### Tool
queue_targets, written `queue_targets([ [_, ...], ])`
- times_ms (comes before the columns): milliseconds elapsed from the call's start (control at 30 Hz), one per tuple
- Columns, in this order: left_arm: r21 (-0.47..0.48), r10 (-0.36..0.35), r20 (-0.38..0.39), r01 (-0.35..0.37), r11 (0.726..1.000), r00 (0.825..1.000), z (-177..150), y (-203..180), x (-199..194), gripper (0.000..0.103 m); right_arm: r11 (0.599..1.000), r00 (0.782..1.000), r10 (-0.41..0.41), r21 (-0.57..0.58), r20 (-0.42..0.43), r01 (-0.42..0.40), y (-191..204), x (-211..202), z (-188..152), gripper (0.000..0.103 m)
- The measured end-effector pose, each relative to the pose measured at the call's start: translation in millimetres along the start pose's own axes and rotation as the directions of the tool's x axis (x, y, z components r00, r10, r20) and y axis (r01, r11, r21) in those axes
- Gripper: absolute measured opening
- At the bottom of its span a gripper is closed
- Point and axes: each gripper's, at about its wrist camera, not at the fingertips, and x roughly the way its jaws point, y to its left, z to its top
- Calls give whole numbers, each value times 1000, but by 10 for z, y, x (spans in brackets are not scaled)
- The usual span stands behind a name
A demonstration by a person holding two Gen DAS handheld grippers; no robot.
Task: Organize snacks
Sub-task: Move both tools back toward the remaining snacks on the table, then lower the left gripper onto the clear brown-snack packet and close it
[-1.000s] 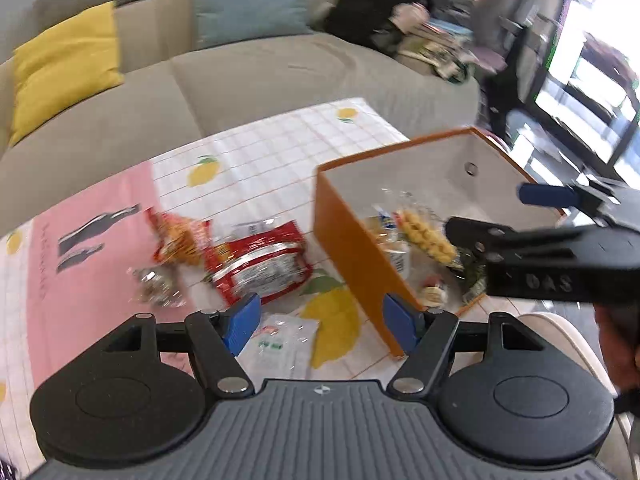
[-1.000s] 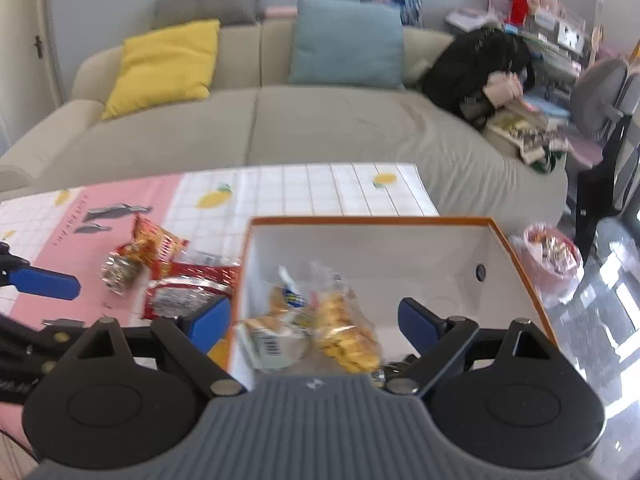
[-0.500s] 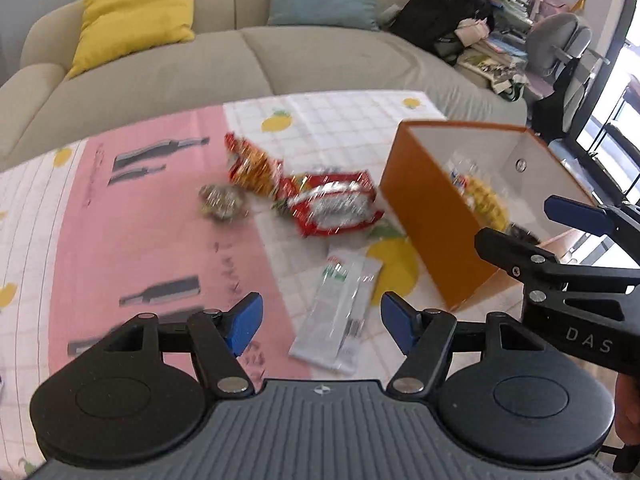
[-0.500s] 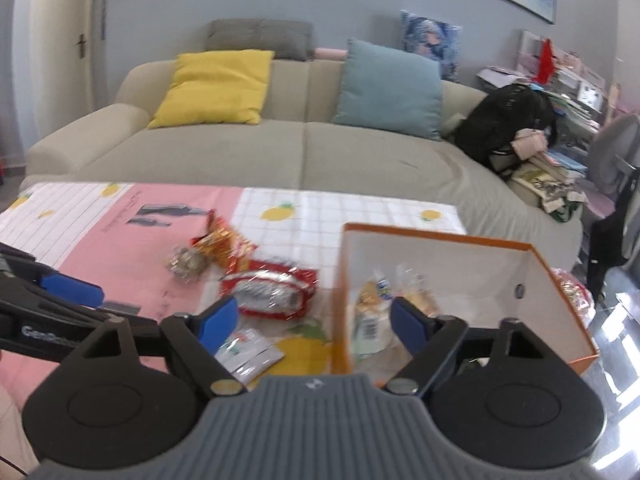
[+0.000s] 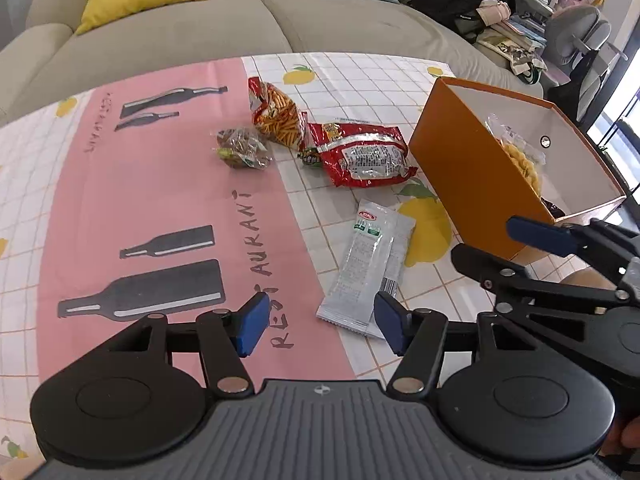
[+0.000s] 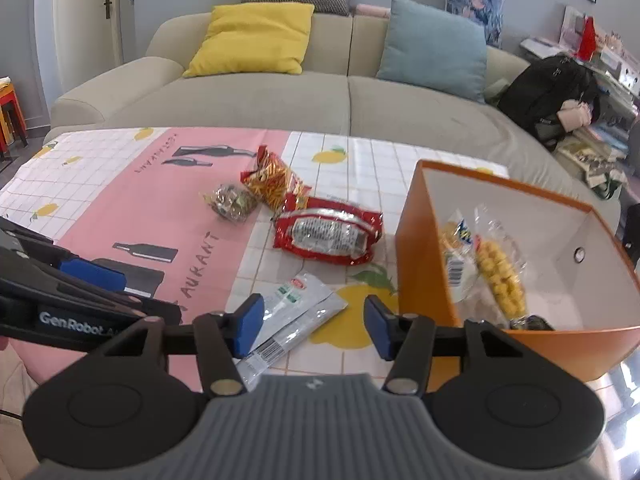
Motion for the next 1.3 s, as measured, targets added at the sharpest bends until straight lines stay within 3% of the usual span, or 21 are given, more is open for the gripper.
queue_targets([
  [67,-6,-12,-16,12,1000,1000,1,25,72,65,1000,1000,5,11,-15,-4,-13,75,-19,53],
  [300,-12,-32,-54,32,999,998,18,69,303,65,998,995,42,49,-90,-37,-50,371,-83,52],
  [567,-42,33,-131,-39,998,991,78,219,593,51,976,976,101,209,-194,-60,-66,760,-89,54],
  [733,-56,59,-137,-67,996,989,106,325,666,51,948,964,119,316,-236,-40,-87,956,-86,73],
  [867,-40,104,-132,-110,993,986,128,378,687,51,931,953,123,365,-275,-15,-73,1118,-77,74],
  [1133,-47,180,-136,-188,981,974,156,521,721,51,961,960,14,269,-279,64,215,1303,17,89],
  [1300,-63,197,-148,-208,976,969,151,584,746,51,980,961,-59,168,-269,107,418,1389,24,91],
])
